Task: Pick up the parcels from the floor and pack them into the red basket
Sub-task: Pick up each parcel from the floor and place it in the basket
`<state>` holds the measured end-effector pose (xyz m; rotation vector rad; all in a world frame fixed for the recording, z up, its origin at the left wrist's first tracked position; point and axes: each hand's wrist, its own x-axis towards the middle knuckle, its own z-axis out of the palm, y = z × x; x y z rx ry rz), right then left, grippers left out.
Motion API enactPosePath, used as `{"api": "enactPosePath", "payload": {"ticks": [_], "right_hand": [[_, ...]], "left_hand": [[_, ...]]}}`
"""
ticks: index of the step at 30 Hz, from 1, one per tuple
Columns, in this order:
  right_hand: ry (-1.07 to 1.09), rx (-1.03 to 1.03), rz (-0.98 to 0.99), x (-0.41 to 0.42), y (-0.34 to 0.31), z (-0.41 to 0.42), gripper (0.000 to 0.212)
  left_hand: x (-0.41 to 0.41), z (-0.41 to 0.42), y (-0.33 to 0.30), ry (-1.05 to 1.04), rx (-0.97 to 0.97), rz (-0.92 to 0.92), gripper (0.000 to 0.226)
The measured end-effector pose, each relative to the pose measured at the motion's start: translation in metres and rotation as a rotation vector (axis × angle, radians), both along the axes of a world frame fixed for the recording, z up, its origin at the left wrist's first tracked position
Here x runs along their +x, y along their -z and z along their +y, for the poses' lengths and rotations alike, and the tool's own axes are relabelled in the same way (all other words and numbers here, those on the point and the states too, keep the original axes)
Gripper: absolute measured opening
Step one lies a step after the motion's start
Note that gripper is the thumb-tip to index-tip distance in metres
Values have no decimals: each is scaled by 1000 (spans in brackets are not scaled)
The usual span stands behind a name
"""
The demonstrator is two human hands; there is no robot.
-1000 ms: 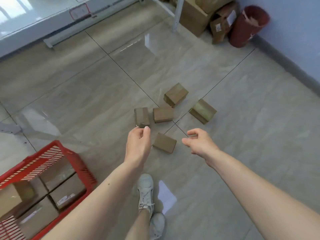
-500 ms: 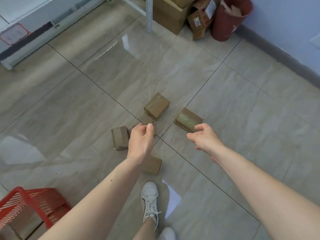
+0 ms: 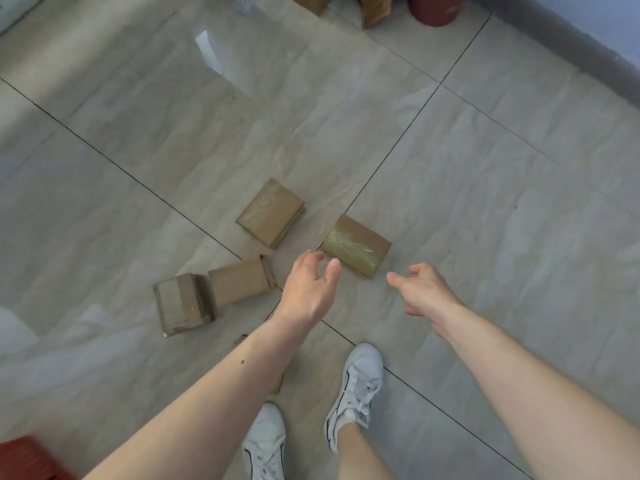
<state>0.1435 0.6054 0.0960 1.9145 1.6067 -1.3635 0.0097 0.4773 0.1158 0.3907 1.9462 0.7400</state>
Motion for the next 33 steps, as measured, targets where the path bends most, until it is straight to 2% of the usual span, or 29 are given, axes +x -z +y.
{"api": "enactPosePath", "payload": {"ticks": [7,10,15,18,22,26,33], "right_hand": [[-38,-42,-36,-7,100,41,70],[-53,-86,-44,-13,137,52,67],[15,-152,-27,-16,180,62,50],[97,-208,56,-17,194,64,50],[162,-177,121,-18,182,65,31],[161,-116,161,-25,135,61,35],[95,-8,212,-42,17,49,38]], "left_hand": [[-3,59,96,25,-22,-1,52],[-8,73,142,29,-50,-3,62],[-17,87,202,14,-133,-25,72],[-18,93,215,-16,-168,-93,66],[-14,93,198,-60,-168,-91,52],[-14,84,155,-122,-133,-89,36],[-21,65,40,-166,-127,6,46]]}}
